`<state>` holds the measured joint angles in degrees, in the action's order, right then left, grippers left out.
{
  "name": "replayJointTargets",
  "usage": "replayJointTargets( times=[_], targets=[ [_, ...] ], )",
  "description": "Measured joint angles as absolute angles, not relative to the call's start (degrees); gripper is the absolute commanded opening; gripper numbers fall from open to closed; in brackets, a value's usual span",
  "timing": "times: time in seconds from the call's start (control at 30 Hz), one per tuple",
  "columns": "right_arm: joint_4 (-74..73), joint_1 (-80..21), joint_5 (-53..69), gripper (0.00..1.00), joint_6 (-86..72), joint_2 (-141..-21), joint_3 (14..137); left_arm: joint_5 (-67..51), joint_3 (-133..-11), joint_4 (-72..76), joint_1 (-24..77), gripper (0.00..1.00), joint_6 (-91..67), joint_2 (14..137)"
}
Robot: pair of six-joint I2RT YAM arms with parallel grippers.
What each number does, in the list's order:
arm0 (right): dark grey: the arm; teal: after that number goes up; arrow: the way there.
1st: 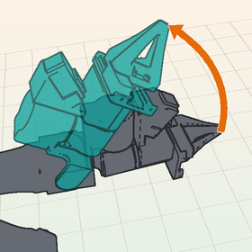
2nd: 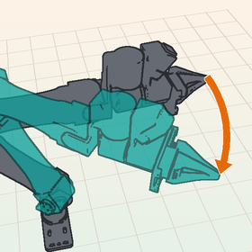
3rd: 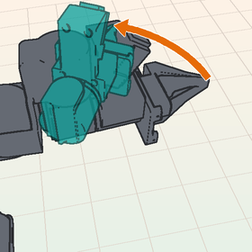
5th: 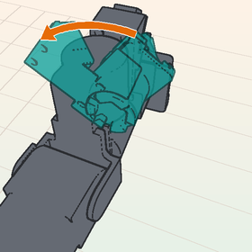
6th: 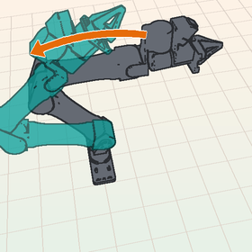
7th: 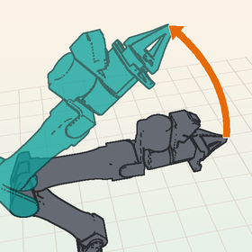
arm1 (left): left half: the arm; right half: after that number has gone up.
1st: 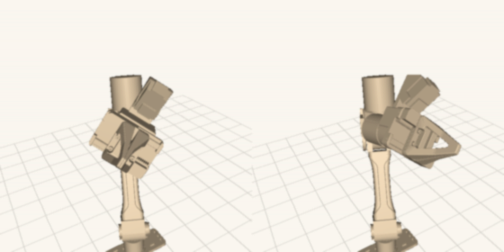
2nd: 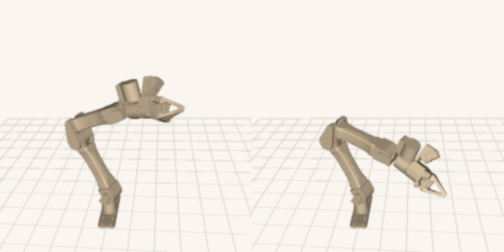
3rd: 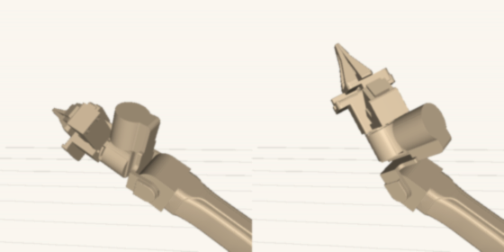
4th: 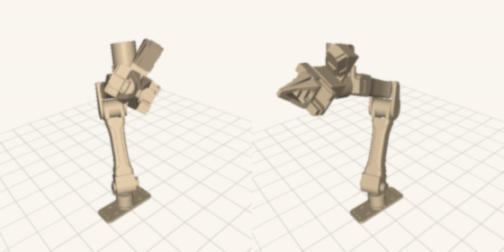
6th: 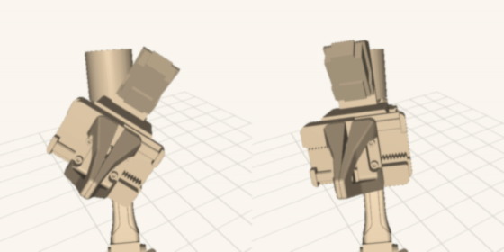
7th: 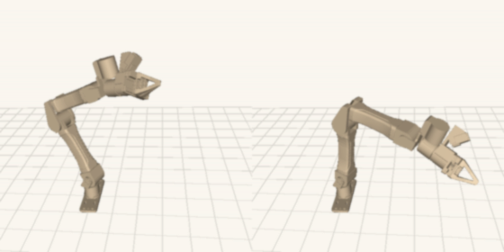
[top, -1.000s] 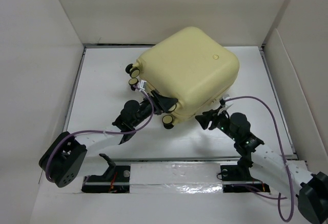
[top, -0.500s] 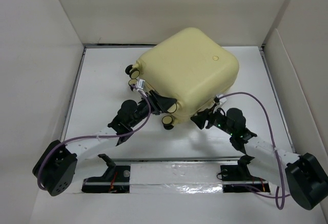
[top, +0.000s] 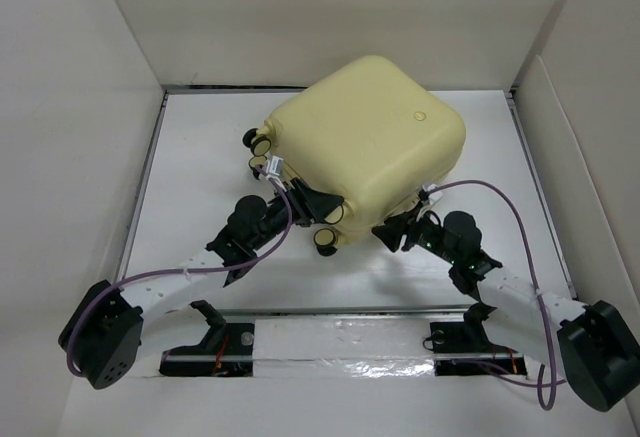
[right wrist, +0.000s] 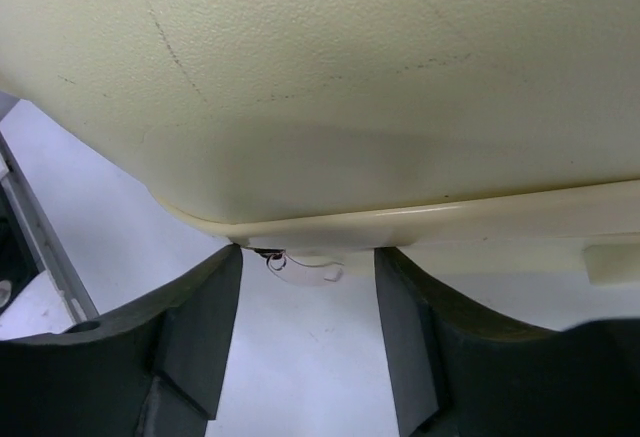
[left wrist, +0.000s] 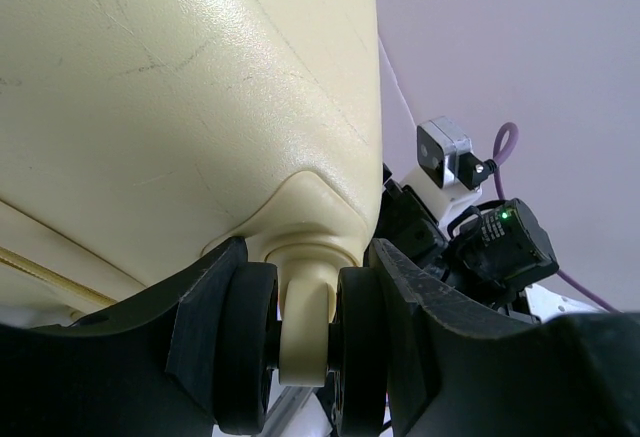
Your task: Pack the luggage
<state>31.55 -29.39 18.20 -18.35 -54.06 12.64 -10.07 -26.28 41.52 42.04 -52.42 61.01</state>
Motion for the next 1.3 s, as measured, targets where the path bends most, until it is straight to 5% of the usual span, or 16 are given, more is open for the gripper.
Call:
replayJointTargets(
  times=[0.47, 0.67, 1.03, 1.3],
  targets=[
    [34.79, -33.54, 15.11, 0.51, -17.72, -59.68, 13.93, -9.74, -26.28, 43.03, 41.23, 0.00, -52.56, 62.74],
    [33.23, -35.59, 11.51, 0.25, -17.76, -62.78, 15.20, -9.56, -26.28, 44.03, 41.15, 0.00, -52.58, 63.40],
    [32.18, -40.40, 6.17, 0.45, -19.55, -65.19, 15.25, -9.98, -26.41, 44.03, 41.74, 0.00, -52.60, 63.40],
    [30.37, -40.58, 0.43, 0.46, -19.55, -62.48, 15.25, -9.98, -26.41, 43.94, 41.74, 0.00, -52.60, 63.37]
  ],
)
